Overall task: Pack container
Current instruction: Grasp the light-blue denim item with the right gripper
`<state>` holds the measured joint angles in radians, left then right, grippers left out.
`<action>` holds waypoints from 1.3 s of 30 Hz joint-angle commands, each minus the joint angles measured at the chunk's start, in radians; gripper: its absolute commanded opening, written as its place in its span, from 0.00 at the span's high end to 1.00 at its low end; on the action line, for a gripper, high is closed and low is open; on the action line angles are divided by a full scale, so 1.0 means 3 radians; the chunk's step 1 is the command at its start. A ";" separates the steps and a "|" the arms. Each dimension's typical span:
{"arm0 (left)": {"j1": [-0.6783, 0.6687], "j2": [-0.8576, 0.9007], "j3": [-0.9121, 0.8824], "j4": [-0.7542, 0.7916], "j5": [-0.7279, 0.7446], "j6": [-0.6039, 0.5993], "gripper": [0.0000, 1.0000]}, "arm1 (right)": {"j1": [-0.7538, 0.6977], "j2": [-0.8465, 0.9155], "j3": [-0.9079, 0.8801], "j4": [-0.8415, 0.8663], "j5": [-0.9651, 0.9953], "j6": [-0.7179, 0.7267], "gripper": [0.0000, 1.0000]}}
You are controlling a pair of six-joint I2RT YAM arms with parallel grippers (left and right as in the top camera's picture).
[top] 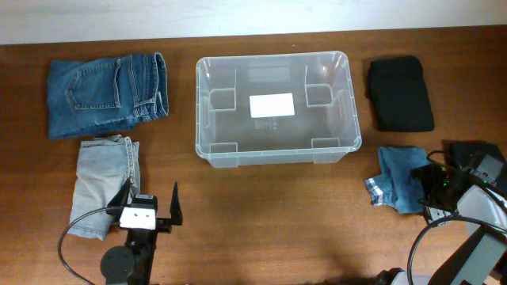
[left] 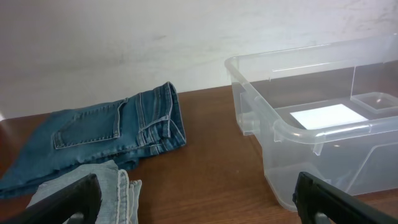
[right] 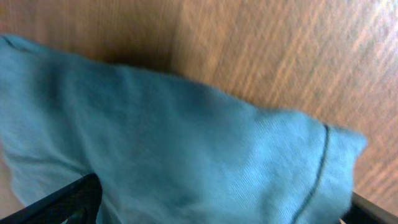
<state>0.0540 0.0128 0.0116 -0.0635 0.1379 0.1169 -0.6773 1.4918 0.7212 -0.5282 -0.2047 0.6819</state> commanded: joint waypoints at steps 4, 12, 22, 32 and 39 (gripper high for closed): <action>0.0025 -0.0019 -0.0009 -0.0018 -0.0023 0.0042 0.01 | -0.0013 0.0011 -0.0033 0.0071 -0.0088 0.0025 0.02; 0.0025 -0.0019 -0.0009 -0.0018 -0.0023 0.0041 0.01 | -0.0010 0.0014 -0.0038 0.0080 -0.0167 0.0052 0.02; 0.0025 -0.0019 -0.0009 -0.0018 -0.0023 0.0042 0.01 | -0.0010 0.0402 -0.0038 0.0127 -0.0156 0.0112 0.01; 0.0025 -0.0019 -0.0009 -0.0017 -0.0023 0.0042 0.01 | -0.0010 0.0622 -0.0037 0.0195 -0.0169 0.0113 0.39; 0.0025 -0.0019 -0.0009 -0.0018 -0.0023 0.0042 0.01 | -0.0010 0.0622 -0.0037 0.0173 -0.0192 0.0111 0.71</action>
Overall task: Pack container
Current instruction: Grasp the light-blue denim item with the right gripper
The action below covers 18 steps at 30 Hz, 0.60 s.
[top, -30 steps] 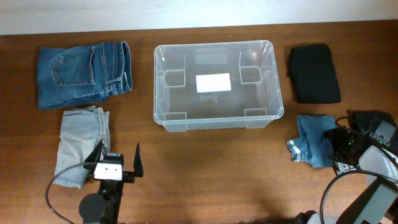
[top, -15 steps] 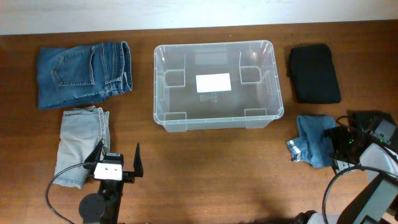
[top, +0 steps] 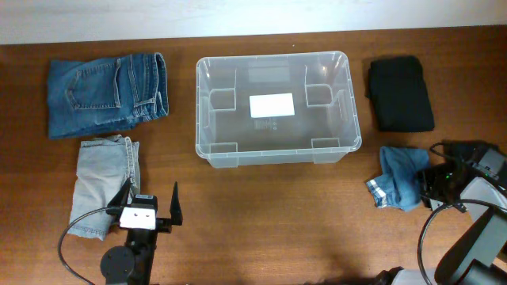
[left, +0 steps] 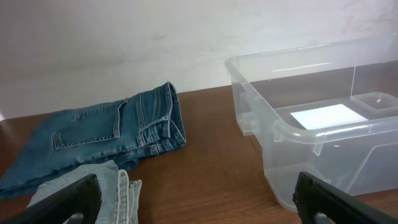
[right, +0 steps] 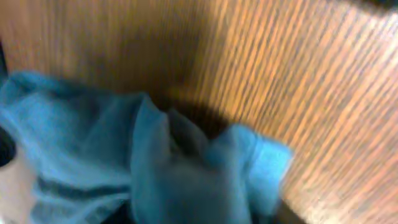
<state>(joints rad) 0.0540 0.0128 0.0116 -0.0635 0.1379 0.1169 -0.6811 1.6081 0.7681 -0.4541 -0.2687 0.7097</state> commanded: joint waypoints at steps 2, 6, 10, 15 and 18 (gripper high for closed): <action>0.0025 -0.0019 -0.0009 -0.0018 -0.0023 0.0042 0.01 | 0.0003 0.0234 -0.0193 -0.0080 -0.0041 0.0015 0.79; 0.0025 -0.0019 -0.0009 -0.0018 -0.0023 0.0042 0.01 | -0.0004 0.0233 -0.0159 -0.0081 -0.0309 0.0004 0.96; 0.0025 -0.0019 -0.0009 -0.0018 -0.0023 0.0042 0.01 | -0.0008 0.0205 -0.0064 -0.0081 -0.0734 0.0004 0.96; 0.0025 -0.0019 -0.0009 -0.0018 -0.0023 0.0041 0.01 | -0.0102 0.0057 0.0159 -0.0070 -0.1354 -0.0172 0.96; 0.0025 -0.0019 -0.0009 -0.0018 -0.0023 0.0042 0.01 | -0.0195 -0.0053 0.0370 -0.0165 -0.1731 -0.0271 0.96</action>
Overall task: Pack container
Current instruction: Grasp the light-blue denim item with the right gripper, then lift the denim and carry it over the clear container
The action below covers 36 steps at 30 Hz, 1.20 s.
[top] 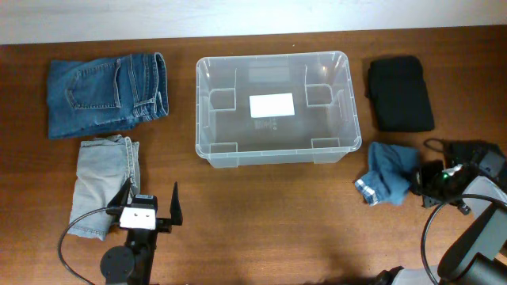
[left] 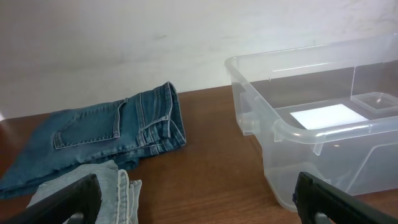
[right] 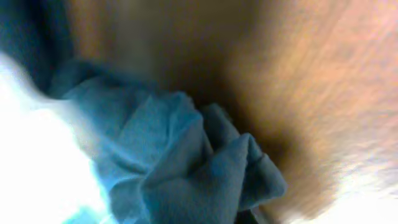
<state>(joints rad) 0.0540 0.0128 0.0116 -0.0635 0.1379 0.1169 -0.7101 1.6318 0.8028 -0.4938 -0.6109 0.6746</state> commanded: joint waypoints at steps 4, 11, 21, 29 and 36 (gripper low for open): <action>0.0025 -0.0019 -0.0009 -0.0017 -0.0023 0.0042 0.01 | -0.0224 -0.0301 0.0624 -0.0191 -0.1015 -0.0153 0.96; 0.0025 -0.0019 -0.0009 -0.0018 -0.0023 0.0042 0.01 | -0.0219 -0.0562 0.1589 -0.0743 -0.1212 -0.0177 0.96; 0.0025 -0.0019 -0.0009 -0.0018 -0.0023 0.0042 0.01 | 0.1007 -0.0725 0.2410 -0.0916 -0.1069 -0.0189 0.96; 0.0025 -0.0019 -0.0009 -0.0018 -0.0023 0.0042 0.01 | 0.2372 -0.0651 0.2421 -0.0684 0.0013 -0.0126 0.96; 0.0025 -0.0019 -0.0009 -0.0017 -0.0023 0.0042 0.01 | 0.3258 -0.0237 0.2421 -0.0322 0.0748 -0.0011 0.96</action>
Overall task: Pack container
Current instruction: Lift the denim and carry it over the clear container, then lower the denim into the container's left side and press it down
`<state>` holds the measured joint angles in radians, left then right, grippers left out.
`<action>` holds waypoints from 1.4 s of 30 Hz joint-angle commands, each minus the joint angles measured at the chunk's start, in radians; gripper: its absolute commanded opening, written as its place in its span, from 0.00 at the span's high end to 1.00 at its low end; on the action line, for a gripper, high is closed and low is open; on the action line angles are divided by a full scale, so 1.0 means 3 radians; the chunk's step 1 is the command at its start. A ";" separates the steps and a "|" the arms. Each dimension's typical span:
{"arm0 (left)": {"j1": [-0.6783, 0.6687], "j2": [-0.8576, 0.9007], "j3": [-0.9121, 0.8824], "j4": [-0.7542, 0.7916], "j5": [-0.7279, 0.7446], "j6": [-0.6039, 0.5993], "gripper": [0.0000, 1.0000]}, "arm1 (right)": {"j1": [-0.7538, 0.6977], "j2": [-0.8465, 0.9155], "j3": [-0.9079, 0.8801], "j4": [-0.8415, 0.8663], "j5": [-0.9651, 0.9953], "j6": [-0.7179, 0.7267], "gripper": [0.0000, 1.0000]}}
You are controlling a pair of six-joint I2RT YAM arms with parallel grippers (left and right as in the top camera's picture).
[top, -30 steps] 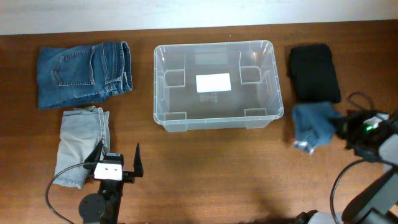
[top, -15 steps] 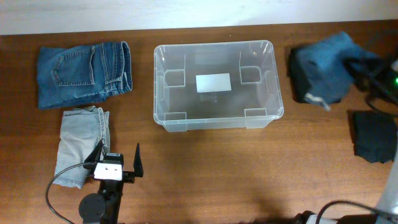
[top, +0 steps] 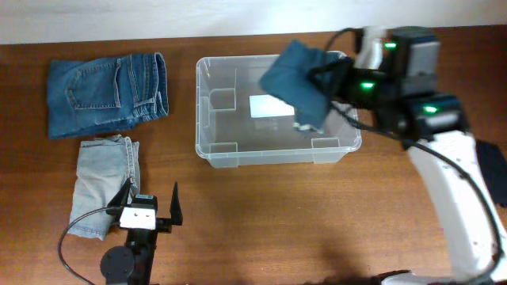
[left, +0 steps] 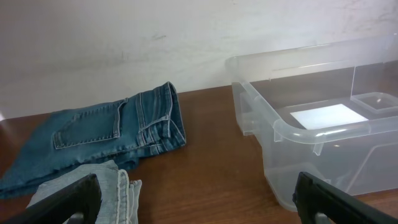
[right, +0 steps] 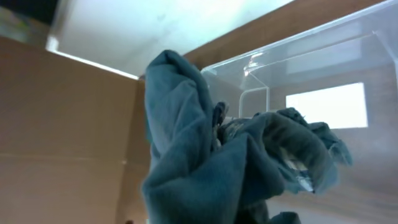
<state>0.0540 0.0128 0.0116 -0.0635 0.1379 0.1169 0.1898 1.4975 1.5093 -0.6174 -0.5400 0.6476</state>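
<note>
A clear plastic container (top: 207, 150) stands in the middle of the table, with only a white label on its floor. A bunched teal garment (top: 295, 79) hangs above the container's right half, with my right gripper (top: 326, 79) shut on it. In the right wrist view the teal garment (right: 211, 155) fills the foreground and hides the fingers, with the container (right: 323, 81) behind it. My left gripper (top: 150, 210) rests open at the front left; its fingers (left: 62, 199) hold nothing.
Folded dark blue jeans (top: 107, 91) lie at the back left and show as the dark blue jeans (left: 106, 134) in the left wrist view. A folded light denim piece (top: 103, 186) lies just left of my left gripper. My right arm (top: 444, 158) stretches over the table's right side.
My right gripper held the teal garment low on the table to the right of the container. Now it holds the garment up over the container's right half. The left arm has not moved.
The teal garment lay spread on the table at the front right, under my right gripper. Then it was bunched up in the gripper, then shifted a little left. Now it hangs over the container. The left gripper stayed open and still throughout.
</note>
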 commanded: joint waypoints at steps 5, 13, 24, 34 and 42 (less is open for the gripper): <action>0.0025 -0.0019 -0.0009 -0.0018 -0.0023 0.0041 0.01 | 0.0600 0.0641 0.0066 0.0507 0.0749 0.0188 0.96; 0.0025 -0.0019 -0.0009 -0.0018 -0.0023 0.0042 0.01 | 0.0835 0.1176 0.0066 0.1019 0.1081 0.0772 0.96; 0.0025 -0.0019 -0.0009 -0.0018 -0.0023 0.0041 0.01 | 0.1011 0.1550 0.0065 0.1113 0.1081 0.1292 0.95; 0.0025 -0.0019 -0.0009 -0.0018 -0.0023 0.0042 0.01 | 0.1049 0.1736 0.0062 0.1087 0.1062 0.1450 0.80; 0.0025 -0.0019 -0.0009 -0.0018 -0.0023 0.0041 0.01 | 0.1049 0.1825 0.0064 0.1077 0.1030 0.1011 0.29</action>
<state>0.0540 0.0128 0.0116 -0.0635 0.1379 0.1165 0.4934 2.0369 1.5089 -0.2981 -0.2291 1.0397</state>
